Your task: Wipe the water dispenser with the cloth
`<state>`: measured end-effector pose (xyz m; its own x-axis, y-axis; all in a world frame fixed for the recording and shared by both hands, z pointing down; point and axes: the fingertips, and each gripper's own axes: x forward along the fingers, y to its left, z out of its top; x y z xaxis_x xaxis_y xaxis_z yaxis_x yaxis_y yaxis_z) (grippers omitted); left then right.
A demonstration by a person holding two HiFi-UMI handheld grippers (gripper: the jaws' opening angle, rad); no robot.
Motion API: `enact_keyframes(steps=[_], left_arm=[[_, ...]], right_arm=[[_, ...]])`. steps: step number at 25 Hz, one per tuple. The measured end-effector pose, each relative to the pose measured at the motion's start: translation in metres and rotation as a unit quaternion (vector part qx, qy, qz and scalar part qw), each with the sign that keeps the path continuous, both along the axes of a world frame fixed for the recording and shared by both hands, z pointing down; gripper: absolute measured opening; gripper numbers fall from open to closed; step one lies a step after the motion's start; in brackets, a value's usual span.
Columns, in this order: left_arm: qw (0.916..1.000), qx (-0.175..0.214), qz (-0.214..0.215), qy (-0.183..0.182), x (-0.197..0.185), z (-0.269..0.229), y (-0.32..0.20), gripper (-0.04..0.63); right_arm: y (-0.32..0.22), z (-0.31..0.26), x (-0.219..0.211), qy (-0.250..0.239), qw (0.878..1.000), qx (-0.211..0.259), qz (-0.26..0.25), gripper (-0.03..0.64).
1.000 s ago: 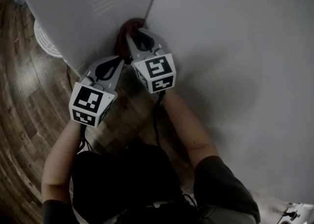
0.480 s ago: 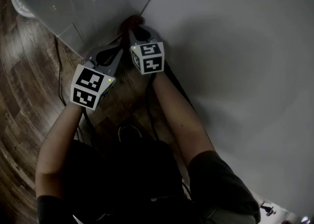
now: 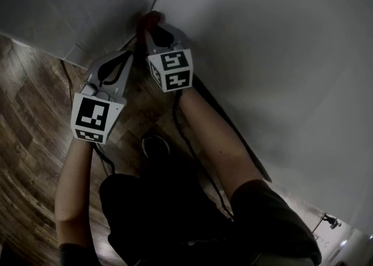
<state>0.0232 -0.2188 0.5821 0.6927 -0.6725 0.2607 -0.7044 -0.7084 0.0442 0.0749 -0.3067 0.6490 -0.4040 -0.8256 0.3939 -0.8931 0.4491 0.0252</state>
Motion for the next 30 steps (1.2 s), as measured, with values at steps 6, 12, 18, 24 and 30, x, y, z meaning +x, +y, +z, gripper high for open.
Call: enact_keyframes(steps=[6, 12, 18, 24, 30], left_arm=[[0.9993, 0.015, -0.011, 0.033, 0.011, -0.114, 0.056, 0.020], [0.9958, -0.009, -0.058, 0.070, -0.003, -0.232, 0.082, 0.020], [0.9832, -0.058, -0.136, 0.107, -0.049, -0.297, 0.123, 0.020], [0.9766, -0.064, -0.165, 0.121, -0.085, -0.398, 0.166, 0.020], [0.9723, -0.023, -0.171, 0.157, -0.098, -0.487, 0.189, 0.020]], right_arm=[[0.071, -0.120, 0.009, -0.024, 0.999, 0.026, -0.008, 0.048], [0.115, -0.264, 0.010, -0.059, 0.997, 0.055, -0.008, 0.048], [0.166, -0.383, 0.010, -0.070, 0.995, 0.061, -0.021, 0.048], [0.233, -0.475, -0.008, -0.066, 0.996, 0.044, -0.040, 0.048], [0.262, -0.550, -0.024, -0.081, 0.994, 0.070, -0.018, 0.048]])
